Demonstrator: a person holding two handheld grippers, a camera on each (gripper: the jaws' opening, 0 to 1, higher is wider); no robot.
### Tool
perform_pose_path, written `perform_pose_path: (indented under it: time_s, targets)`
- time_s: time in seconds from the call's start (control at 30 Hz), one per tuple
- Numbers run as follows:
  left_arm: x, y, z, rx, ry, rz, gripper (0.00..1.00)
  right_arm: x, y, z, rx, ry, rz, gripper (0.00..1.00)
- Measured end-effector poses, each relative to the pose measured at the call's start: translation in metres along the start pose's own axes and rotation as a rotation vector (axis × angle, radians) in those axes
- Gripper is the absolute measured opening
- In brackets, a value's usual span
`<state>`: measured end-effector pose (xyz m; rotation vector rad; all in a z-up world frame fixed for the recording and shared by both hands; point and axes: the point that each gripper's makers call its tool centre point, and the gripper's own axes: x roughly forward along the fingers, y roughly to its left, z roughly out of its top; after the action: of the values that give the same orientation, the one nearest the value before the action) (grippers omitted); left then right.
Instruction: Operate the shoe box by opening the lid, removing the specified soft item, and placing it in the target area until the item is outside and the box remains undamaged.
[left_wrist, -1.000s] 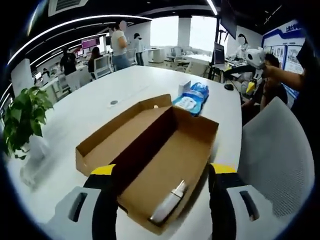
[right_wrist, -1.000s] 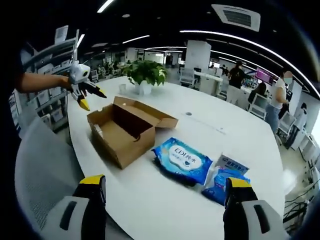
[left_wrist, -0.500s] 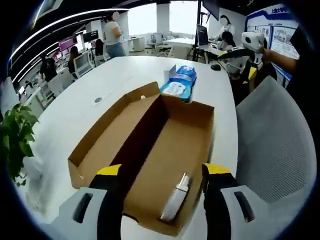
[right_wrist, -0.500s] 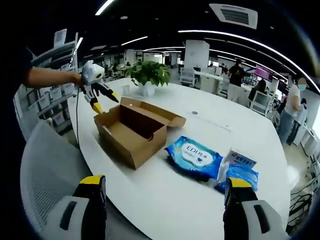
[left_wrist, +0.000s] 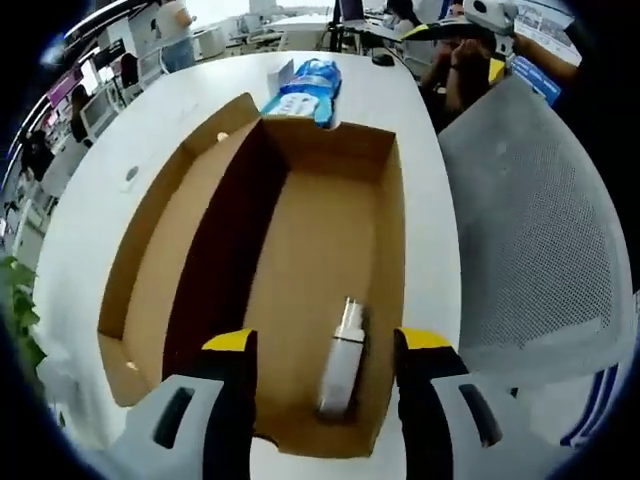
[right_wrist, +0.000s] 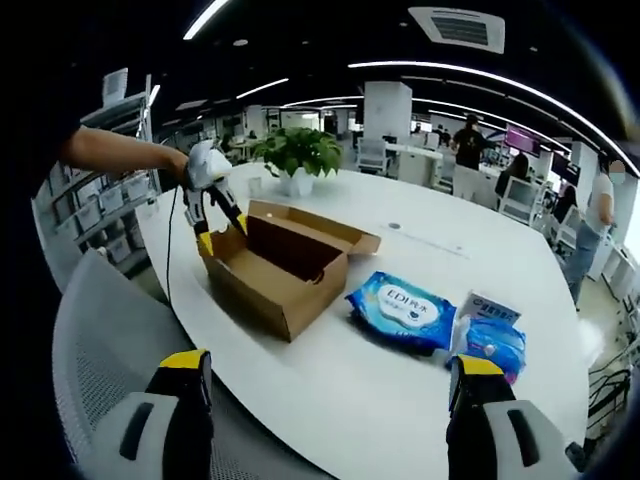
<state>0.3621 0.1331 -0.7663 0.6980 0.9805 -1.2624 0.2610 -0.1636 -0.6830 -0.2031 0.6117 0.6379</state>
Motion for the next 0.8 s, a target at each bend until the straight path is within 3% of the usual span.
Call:
perform_pose_path:
  time_s: [0.33, 0.8]
  targets:
    - [0.018, 0.005, -0.006, 0.067, 0.09, -0.02, 0.54, -0.006, -0.001, -0.003, 0.018, -0.003, -0.023, 1.0]
    - [0.042, 0.006, -0.034, 0.192, 0.256, -0.068, 0.52, -0.007, -0.007, -0.01, 0.046, 0.005, -0.048, 0.99]
